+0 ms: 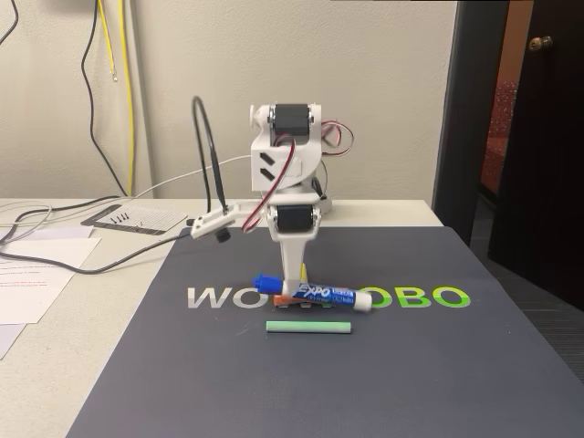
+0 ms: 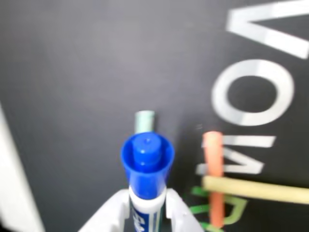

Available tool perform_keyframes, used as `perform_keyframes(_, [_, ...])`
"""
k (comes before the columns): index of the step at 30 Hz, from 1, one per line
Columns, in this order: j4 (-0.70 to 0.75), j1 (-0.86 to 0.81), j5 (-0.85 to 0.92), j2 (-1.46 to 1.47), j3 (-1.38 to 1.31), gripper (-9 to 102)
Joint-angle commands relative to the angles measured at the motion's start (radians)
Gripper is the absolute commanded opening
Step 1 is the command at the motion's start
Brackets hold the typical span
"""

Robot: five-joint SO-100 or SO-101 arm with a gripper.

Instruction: Pick up the blue marker.

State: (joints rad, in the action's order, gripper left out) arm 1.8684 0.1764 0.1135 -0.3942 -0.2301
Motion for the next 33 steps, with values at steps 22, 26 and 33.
perform_keyframes(22, [0.179, 0.003, -0.040, -0.706, 0.535, 2])
perform_keyframes(26, [0.179, 0.012, -0.052, -0.876, 0.690, 2])
perform_keyframes(33, [0.179, 0.043, -0.069, -1.141, 0.934, 0])
